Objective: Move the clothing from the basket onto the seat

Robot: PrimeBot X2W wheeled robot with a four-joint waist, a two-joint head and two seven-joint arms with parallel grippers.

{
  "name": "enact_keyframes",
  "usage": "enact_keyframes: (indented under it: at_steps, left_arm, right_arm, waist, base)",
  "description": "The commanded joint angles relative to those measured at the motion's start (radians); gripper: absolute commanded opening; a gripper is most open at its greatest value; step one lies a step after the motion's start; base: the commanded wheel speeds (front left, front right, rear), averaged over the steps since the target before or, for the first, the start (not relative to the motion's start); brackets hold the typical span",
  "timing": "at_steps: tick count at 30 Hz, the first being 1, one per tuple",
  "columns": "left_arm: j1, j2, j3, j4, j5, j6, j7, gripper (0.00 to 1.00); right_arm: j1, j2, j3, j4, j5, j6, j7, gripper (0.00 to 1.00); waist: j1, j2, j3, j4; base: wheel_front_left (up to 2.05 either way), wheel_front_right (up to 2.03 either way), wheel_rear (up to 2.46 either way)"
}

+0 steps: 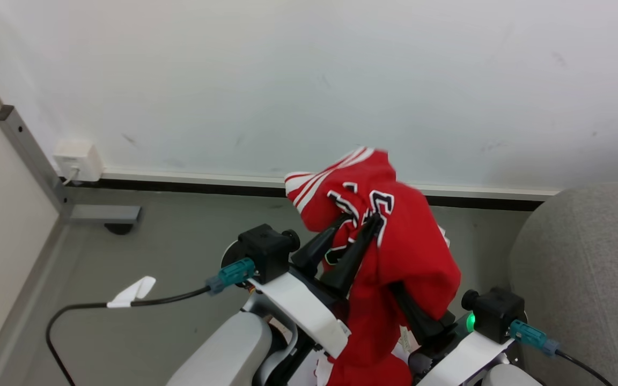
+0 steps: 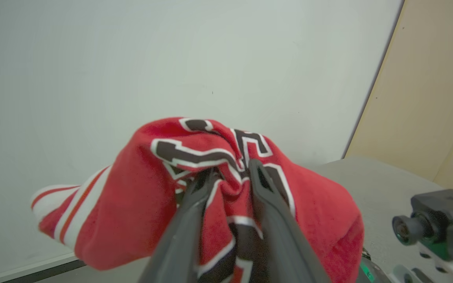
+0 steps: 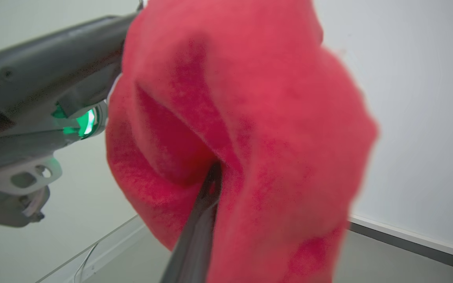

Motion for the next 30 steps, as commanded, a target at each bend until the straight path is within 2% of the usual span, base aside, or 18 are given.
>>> enact_keyframes:
  at_steps: [1, 10, 20, 30]
  left_arm:
    - [0.003, 0.002, -0.002, 0.002, -0.010, 0.002, -0.012, 1.00]
    - [0.002, 0.013, -0.014, 0.013, 0.007, 0.013, -0.017, 1.00]
    - [0.021, 0.036, -0.010, 0.054, 0.026, 0.020, -0.063, 1.00]
    - [0.047, 0.018, -0.043, 0.131, 0.013, 0.005, -0.087, 1.00]
  right_arm:
    - [0.007, -0.002, 0.001, -0.004, -0.010, -0.002, 0.000, 0.00]
    - [0.012, -0.002, -0.040, -0.037, -0.019, -0.002, 0.000, 0.00]
    - [0.029, -0.052, -0.172, -0.090, -0.058, -0.002, 0.000, 0.00]
    - [0.041, -0.105, -0.302, -0.165, -0.106, -0.002, 0.000, 0.00]
  waist:
    - [0.0000, -0.0001, 0.000, -0.011]
    - [0.0000, -0.0001, 0.008, -0.102]
    - [0.0000, -0.0001, 0.044, -0.239]
    - [0.0000, -0.0001, 0.067, -0.384]
  base:
    - [0.00, 0.00, 0.00]
    - [0.00, 0.00, 0.00]
    - [0.00, 0.00, 0.00]
    - [0.00, 0.00, 0.00]
